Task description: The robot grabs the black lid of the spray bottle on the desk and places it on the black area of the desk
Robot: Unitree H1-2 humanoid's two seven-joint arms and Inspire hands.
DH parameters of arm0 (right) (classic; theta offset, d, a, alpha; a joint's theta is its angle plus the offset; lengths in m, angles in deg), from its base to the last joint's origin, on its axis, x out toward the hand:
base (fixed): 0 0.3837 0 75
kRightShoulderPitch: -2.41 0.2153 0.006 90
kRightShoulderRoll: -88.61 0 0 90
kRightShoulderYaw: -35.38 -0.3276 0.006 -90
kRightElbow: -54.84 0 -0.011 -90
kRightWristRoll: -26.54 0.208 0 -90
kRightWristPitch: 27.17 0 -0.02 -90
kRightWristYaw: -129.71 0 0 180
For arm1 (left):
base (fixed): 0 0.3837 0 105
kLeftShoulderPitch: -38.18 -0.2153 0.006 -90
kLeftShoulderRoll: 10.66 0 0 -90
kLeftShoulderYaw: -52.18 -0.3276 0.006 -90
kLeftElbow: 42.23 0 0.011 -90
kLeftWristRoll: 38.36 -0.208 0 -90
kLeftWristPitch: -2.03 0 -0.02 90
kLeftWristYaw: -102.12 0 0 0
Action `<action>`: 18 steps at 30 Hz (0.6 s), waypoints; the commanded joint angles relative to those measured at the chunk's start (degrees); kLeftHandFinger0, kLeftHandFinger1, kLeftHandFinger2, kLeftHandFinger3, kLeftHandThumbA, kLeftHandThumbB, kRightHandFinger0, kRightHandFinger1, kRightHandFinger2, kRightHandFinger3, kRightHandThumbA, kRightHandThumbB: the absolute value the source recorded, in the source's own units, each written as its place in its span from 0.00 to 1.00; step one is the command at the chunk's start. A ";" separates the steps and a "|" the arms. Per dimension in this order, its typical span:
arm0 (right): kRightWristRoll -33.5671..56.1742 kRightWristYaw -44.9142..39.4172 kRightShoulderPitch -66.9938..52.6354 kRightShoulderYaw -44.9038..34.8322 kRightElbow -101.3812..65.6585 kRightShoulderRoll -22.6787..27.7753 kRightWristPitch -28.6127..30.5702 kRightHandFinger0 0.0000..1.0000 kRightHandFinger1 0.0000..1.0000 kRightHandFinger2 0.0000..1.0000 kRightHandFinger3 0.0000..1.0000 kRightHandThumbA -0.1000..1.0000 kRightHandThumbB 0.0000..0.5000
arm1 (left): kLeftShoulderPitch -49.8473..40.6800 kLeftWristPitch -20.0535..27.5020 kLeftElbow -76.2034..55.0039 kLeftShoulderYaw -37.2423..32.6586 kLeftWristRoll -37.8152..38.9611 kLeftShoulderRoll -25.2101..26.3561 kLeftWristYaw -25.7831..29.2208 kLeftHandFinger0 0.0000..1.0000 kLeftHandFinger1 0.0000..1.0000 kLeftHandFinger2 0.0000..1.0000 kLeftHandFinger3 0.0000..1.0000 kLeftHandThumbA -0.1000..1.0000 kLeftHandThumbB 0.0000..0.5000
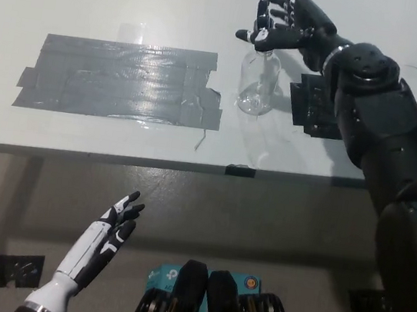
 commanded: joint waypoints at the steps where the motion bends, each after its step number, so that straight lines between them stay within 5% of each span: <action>1: 6.41 -3.22 3.04 -2.58 0.92 -0.18 -0.39 1.00 1.00 1.00 1.00 0.88 0.99 | 1.08 3.21 -0.78 -0.46 -1.19 1.16 -0.42 0.90 0.91 0.91 1.00 1.00 0.00; 18: 4.64 -0.41 3.64 1.96 2.35 0.72 -0.17 1.00 1.00 1.00 1.00 0.82 1.00 | 1.62 3.91 -0.43 -0.73 -1.79 1.29 -0.35 0.89 0.91 0.91 1.00 1.00 0.00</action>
